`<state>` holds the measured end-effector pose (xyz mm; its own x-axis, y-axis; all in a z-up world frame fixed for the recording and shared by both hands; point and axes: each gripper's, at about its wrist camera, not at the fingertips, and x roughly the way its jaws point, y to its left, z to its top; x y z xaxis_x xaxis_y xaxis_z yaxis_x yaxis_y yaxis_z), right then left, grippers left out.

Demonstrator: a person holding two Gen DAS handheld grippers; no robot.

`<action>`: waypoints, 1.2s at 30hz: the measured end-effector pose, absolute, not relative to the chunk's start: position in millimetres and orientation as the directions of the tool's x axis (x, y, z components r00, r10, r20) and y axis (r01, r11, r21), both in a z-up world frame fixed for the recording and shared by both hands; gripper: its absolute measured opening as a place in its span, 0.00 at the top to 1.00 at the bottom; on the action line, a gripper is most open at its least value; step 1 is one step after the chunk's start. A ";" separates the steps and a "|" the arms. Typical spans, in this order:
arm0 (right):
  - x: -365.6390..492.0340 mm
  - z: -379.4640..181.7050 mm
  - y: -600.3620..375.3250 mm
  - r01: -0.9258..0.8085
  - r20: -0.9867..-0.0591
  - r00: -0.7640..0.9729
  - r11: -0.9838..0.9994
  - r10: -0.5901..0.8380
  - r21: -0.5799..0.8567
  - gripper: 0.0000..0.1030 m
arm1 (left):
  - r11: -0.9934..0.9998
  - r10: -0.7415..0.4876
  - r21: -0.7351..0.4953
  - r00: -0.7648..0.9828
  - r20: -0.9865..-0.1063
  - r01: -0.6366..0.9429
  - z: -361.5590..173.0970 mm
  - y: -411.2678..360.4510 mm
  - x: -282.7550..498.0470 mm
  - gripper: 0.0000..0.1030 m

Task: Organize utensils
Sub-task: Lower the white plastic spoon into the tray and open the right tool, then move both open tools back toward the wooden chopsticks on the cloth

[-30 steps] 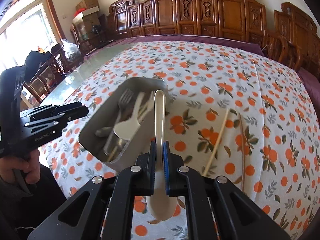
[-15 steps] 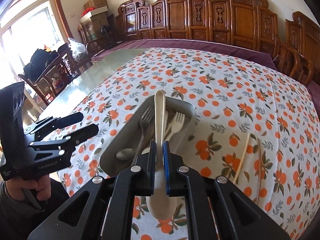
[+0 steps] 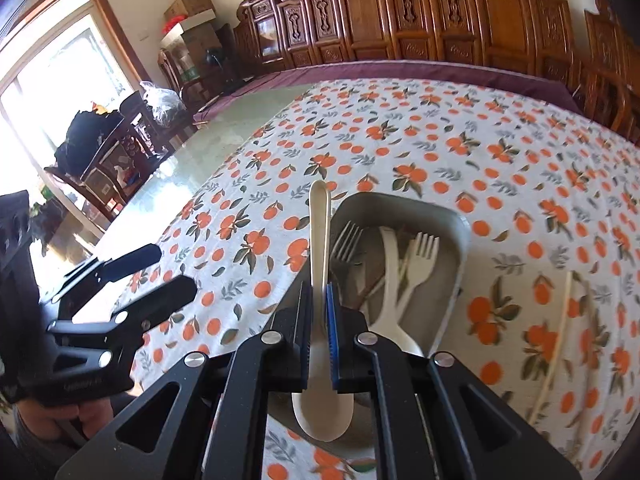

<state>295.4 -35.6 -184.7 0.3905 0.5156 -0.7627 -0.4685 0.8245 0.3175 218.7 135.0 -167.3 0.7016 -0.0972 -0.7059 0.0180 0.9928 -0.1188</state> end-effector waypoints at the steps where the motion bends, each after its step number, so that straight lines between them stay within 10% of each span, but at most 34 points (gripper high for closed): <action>1: 298.3 -188.0 -33.1 -0.460 -0.765 0.384 0.825 0.517 0.328 0.92 | 0.993 -0.098 -0.121 0.701 -0.706 0.017 -168.3 135.8 218.6 0.29; 36: 284.9 -175.1 -106.7 -0.422 -0.730 0.520 0.877 0.443 0.232 0.89 | 0.991 -0.134 -0.101 0.711 -0.691 0.089 -152.8 88.5 207.7 0.29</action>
